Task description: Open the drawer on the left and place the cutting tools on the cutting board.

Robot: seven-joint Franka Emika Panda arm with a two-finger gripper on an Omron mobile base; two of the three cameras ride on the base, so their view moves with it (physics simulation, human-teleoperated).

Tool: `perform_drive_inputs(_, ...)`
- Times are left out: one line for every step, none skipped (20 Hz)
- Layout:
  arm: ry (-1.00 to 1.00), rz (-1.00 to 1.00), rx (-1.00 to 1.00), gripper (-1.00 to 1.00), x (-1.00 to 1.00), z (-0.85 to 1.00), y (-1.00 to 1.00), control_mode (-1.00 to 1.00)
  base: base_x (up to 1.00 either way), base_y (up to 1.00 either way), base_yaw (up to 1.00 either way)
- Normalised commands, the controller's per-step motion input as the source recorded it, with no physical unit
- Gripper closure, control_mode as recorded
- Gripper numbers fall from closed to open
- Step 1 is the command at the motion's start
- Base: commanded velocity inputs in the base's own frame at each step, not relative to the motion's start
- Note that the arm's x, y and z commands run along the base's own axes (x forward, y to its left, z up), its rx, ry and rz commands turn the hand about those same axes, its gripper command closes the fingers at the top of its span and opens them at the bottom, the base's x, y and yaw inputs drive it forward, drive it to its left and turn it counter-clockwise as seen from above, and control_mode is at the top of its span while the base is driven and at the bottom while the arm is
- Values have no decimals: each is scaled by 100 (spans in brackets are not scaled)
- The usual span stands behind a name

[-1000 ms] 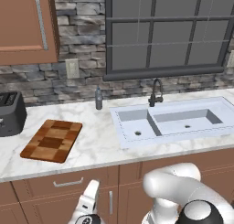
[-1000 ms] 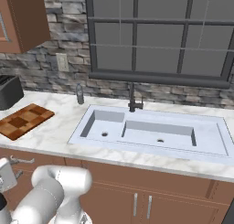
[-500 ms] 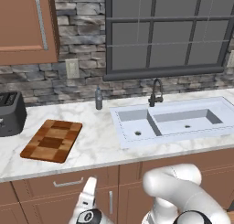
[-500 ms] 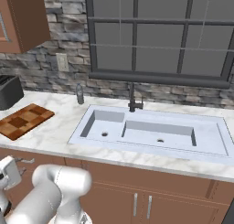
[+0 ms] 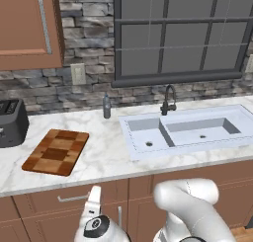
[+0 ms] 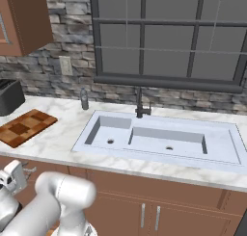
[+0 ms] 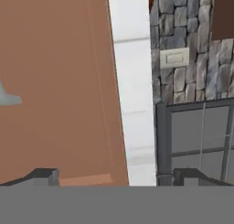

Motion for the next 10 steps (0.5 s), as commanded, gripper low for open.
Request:
perform_drive_inputs(1, 6, 0, -100, 29, -27, 24, -100, 0, 0, 0)
perform_drive_inputs(0, 6, 0, -100, 26, -27, 23, -100, 0, 0, 0)
perform_drive_inputs(0, 6, 0, -100, 22, -28, 22, -100, 0, 0, 0)
perform_drive_inputs(0, 6, 0, -100, 23, -28, 23, -100, 0, 0, 0)
perform_drive_inputs(0, 7, 0, -100, 21, -30, 21, -100, 0, 0, 0)
perform_drive_inputs(0, 7, 0, -100, 18, -31, 18, -100, 0, 0, 0)
perform_drive_inputs(0, 7, 0, -100, 13, -31, 18, -100, 0, 0, 0)
perform_drive_inputs(0, 7, 0, -100, 14, -31, 18, -100, 0, 0, 0)
perform_drive_inputs(0, 7, 0, -100, 10, -33, 19, -100, 0, 0, 0)
perform_drive_inputs(0, 7, 0, -100, 7, -31, 19, -100, 0, 0, 0)
